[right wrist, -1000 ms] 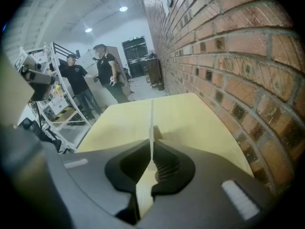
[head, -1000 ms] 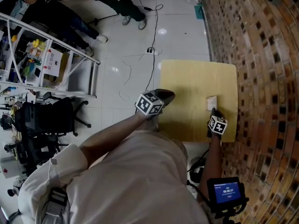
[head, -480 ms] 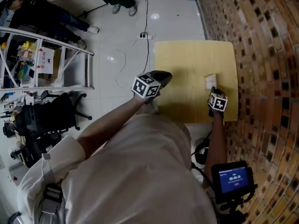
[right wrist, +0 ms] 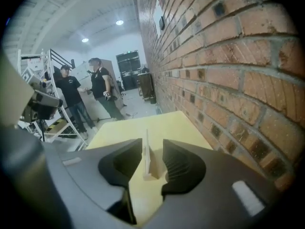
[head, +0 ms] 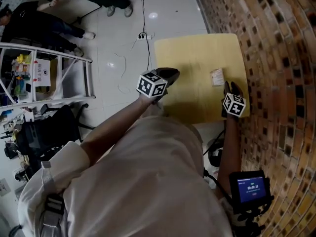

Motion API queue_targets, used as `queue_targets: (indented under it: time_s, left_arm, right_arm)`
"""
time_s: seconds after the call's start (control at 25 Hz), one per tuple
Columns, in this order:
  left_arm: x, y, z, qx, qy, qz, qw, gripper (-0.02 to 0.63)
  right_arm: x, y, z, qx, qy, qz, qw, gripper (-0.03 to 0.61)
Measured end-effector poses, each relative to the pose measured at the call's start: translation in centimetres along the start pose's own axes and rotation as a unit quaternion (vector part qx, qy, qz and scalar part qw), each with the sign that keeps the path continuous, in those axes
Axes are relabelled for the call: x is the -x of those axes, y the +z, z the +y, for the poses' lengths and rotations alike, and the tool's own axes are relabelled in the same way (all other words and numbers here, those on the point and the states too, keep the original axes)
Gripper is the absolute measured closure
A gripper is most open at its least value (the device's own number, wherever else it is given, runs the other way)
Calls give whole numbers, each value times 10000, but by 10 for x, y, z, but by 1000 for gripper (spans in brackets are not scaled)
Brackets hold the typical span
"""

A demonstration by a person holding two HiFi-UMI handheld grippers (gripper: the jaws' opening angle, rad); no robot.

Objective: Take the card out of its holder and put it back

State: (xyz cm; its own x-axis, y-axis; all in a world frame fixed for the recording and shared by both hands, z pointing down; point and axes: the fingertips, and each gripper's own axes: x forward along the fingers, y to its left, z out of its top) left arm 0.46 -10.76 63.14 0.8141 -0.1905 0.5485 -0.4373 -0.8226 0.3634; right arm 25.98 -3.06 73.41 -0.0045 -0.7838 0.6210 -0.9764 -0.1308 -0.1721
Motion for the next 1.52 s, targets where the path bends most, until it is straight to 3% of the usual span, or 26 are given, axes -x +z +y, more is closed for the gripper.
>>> queue_targets:
  time_s: [0.28, 0.72, 1.0, 1.28, 1.52]
  left_arm:
    - [-5, 14, -2, -181, -106, -110, 9997, 561]
    - [-3, 63, 16, -421, 205, -582, 9972, 566]
    - [-5, 80, 10, -346, 188, -793, 9961, 568]
    - [-2, 62, 8, -361, 12, -620, 9974, 568]
    - [11, 52, 19, -431, -220, -465, 9977, 569]
  right_arm:
    - [66, 58, -1, 143, -228, -745, 9969, 445]
    - [174, 133, 11, 267, -633, -1917, 9790, 446]
    - [223, 122, 12, 288, -932, -2288, 9686, 462]
    - [230, 69, 13, 40, -1365, -2000, 9702, 469]
    - [232, 62, 36, -160, -1666, -1953, 9664, 479]
